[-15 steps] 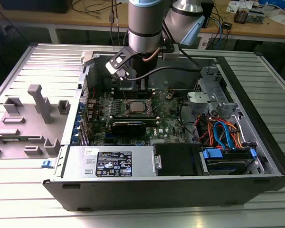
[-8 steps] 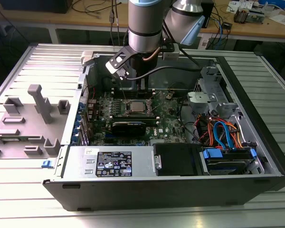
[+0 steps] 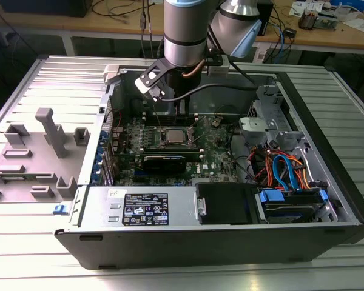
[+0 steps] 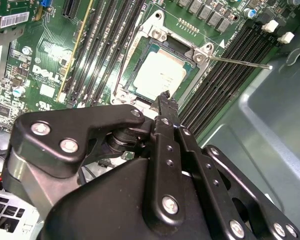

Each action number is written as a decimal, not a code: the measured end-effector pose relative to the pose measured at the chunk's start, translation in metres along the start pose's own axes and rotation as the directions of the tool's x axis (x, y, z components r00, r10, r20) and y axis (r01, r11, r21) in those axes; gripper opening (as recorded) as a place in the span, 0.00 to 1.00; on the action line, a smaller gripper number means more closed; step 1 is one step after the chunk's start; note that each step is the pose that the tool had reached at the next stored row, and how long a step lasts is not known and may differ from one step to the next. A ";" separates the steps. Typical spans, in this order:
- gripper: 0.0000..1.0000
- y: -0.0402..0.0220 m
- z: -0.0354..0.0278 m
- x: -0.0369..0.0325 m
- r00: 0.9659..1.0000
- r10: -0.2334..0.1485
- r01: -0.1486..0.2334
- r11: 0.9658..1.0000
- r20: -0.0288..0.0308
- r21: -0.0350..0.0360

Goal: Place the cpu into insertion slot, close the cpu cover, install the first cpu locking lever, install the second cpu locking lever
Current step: 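Close the cpu cover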

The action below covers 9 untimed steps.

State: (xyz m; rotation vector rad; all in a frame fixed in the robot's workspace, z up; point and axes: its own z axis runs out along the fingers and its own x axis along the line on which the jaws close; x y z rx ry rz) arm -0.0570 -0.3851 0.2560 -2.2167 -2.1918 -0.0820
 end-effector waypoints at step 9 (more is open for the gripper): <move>0.11 0.0001 -0.0024 0.0001 1.000 0.000 0.000 1.000 0.000 0.000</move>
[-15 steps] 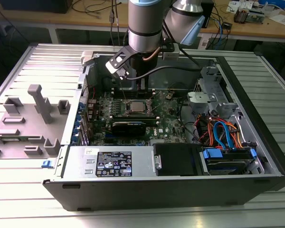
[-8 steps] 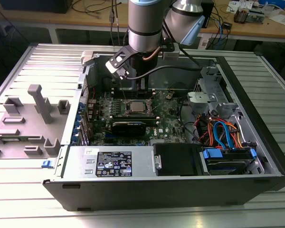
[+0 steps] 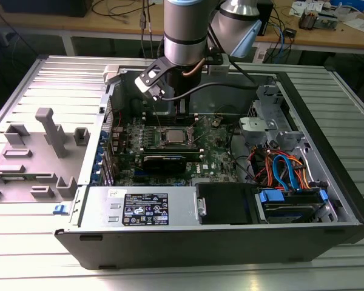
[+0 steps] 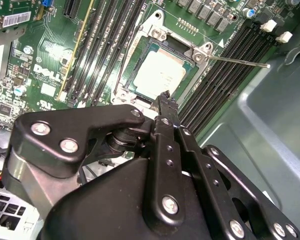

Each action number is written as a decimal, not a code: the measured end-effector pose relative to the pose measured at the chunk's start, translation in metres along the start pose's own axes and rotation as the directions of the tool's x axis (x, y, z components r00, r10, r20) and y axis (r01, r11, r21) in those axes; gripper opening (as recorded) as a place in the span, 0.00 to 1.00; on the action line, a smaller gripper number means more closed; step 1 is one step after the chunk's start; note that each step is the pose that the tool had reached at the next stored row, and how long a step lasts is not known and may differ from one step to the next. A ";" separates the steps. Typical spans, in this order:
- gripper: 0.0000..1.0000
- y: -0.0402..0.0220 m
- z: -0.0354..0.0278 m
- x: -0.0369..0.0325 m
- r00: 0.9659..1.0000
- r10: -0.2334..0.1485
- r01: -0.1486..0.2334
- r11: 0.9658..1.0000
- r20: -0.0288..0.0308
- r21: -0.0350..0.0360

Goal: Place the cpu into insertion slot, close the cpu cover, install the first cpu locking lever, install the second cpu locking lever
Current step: 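Close the cpu cover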

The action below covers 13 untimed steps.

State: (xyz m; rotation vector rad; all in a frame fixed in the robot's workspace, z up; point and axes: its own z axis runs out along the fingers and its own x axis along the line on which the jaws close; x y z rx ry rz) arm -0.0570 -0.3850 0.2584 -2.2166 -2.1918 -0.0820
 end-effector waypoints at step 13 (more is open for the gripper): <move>0.11 0.0001 -0.0025 0.0001 1.000 0.000 0.000 1.000 0.000 0.000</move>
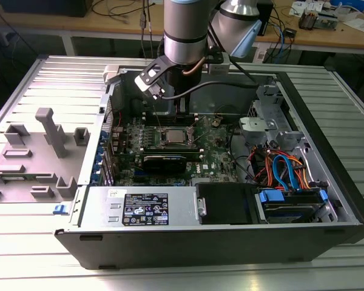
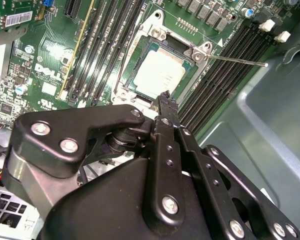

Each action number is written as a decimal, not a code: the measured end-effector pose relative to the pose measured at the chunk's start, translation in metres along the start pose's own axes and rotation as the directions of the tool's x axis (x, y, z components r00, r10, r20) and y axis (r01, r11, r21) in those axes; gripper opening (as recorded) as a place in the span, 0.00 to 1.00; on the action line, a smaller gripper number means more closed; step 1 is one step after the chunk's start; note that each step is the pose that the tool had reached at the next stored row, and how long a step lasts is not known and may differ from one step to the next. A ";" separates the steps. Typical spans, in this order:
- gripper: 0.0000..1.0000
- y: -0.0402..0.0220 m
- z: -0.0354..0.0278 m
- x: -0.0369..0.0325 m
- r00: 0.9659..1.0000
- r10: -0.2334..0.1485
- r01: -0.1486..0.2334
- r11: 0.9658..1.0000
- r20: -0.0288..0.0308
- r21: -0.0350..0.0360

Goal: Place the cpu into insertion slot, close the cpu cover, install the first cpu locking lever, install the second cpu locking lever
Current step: 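Close the cpu cover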

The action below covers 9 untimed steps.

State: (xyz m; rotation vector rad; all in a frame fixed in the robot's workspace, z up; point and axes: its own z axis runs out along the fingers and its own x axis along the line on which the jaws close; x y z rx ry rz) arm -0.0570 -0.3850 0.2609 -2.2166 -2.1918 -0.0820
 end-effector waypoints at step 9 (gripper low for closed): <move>0.11 0.0000 -0.0016 0.0001 1.000 0.000 0.000 1.000 0.000 0.000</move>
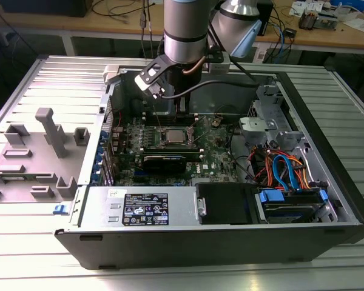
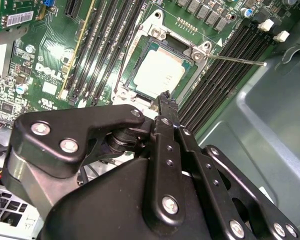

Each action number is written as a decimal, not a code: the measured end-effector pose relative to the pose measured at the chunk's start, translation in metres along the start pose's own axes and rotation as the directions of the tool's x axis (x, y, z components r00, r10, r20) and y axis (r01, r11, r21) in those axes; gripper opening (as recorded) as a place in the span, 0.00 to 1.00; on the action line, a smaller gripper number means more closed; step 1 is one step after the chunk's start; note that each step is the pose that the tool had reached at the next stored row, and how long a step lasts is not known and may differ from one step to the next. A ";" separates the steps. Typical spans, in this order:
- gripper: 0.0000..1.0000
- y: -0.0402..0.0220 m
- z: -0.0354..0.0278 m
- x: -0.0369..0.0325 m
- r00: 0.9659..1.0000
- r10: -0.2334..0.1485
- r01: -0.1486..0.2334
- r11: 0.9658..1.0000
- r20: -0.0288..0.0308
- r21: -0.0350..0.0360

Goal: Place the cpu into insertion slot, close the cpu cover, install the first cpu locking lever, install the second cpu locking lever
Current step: 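Close the cpu cover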

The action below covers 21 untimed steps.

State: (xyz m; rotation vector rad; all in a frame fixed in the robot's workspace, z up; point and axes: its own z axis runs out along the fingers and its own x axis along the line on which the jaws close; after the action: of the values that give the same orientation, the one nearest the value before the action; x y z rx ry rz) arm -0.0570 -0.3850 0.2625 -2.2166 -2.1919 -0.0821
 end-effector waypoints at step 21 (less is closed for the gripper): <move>0.11 0.0001 -0.0040 0.0002 1.000 0.000 0.000 1.000 0.000 0.000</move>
State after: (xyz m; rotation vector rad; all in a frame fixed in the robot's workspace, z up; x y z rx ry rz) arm -0.0570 -0.3850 0.2665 -2.2167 -2.1919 -0.0821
